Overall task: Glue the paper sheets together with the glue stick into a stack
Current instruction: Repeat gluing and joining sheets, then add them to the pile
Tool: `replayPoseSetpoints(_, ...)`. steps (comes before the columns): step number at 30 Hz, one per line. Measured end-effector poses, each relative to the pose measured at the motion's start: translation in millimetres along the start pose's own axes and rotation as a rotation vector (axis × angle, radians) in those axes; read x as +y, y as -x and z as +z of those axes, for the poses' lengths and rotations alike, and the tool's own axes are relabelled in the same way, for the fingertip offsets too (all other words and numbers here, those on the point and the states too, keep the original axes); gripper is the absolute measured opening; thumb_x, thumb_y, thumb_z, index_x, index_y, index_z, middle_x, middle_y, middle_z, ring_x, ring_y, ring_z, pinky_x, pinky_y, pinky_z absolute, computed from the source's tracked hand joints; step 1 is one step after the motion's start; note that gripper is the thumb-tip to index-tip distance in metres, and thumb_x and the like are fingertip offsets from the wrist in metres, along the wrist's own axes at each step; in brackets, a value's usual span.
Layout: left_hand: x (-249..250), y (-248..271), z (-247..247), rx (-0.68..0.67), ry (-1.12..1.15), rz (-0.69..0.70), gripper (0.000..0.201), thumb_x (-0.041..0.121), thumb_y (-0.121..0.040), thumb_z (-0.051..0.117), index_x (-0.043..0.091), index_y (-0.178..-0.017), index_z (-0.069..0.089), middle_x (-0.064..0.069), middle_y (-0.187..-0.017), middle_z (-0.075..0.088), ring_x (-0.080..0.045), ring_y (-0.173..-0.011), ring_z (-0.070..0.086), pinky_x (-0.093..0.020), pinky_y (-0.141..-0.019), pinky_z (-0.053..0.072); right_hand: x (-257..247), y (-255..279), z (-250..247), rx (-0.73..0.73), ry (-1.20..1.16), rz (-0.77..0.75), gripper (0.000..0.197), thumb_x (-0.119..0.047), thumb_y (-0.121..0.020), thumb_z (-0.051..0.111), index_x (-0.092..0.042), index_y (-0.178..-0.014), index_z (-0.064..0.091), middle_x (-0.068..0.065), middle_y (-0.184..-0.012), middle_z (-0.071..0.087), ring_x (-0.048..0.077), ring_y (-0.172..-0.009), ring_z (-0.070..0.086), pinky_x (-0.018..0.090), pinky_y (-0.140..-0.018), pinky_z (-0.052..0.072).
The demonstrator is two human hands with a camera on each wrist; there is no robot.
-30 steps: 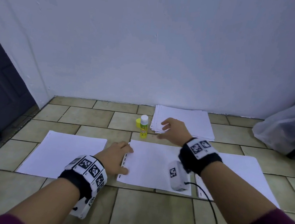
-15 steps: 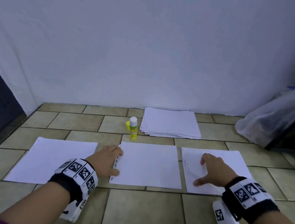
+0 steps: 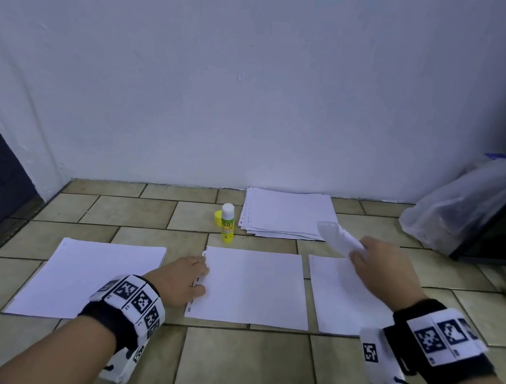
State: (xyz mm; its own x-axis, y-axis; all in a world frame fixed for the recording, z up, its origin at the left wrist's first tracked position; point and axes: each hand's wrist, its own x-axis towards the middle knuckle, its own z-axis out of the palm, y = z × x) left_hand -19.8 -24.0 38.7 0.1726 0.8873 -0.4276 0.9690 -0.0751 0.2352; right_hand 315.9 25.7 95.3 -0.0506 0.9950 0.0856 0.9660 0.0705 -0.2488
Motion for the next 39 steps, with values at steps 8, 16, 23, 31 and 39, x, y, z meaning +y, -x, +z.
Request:
replayPoseSetpoints(8,-4,5,9,0.022,-0.09,0.018,0.074,0.044,-0.094,0.052,0.019,-0.153,0.015,0.002,-0.162,-0.002,-0.013,-0.147,0.007,-0.027,-0.116,0.017,-111,28,57,-0.295,-0.261,-0.191,0.032,-0.04,-0.094,0.048,-0.015,-0.111,0.055,0.005,-0.116,0.059,0.024,-0.117,0.048,0.037,-0.097,0.033)
replayPoseSetpoints(16,0,6,11,0.002,-0.151,-0.004,0.076,0.047,-0.096,0.047,0.017,-0.154,0.009,0.0,-0.162,-0.005,-0.014,-0.149,0.0,-0.031,-0.12,0.014,-154,28,93,-0.481,-0.238,-0.132,0.031,-0.036,-0.098,0.033,-0.011,-0.115,0.041,0.013,-0.12,0.052,0.031,-0.118,0.041,0.054,-0.101,0.029)
replayPoseSetpoints(23,-1,6,12,-0.004,-0.134,-0.001,0.075,0.047,-0.096,0.047,0.017,-0.154,0.01,-0.001,-0.162,-0.005,-0.015,-0.149,-0.002,-0.031,-0.119,0.013,-154,18,99,-0.479,-0.234,-0.151,0.035,-0.036,-0.098,0.033,-0.01,-0.12,0.042,0.014,-0.122,0.051,0.03,-0.122,0.039,0.054,-0.102,0.026)
replayPoseSetpoints(31,1,6,11,-0.025,-0.123,-0.014,0.076,0.046,-0.096,0.048,0.017,-0.154,0.009,0.0,-0.162,-0.006,-0.016,-0.148,-0.004,-0.033,-0.12,0.013,-151,14,98,-0.471,-0.256,-0.157,0.032,-0.035,-0.098,0.034,-0.01,-0.116,0.043,0.008,-0.103,0.047,0.029,-0.118,0.04,0.051,-0.099,0.027)
replayPoseSetpoints(39,1,5,11,-0.027,-0.131,-0.014,0.075,0.046,-0.096,0.047,0.018,-0.154,0.009,0.0,-0.162,-0.006,-0.017,-0.148,-0.002,-0.033,-0.12,0.013,-152,14,96,-0.482,-0.257,-0.14,0.031,-0.035,-0.098,0.034,-0.011,-0.115,0.043,0.006,-0.101,0.042,0.03,-0.117,0.042,0.051,-0.102,0.027)
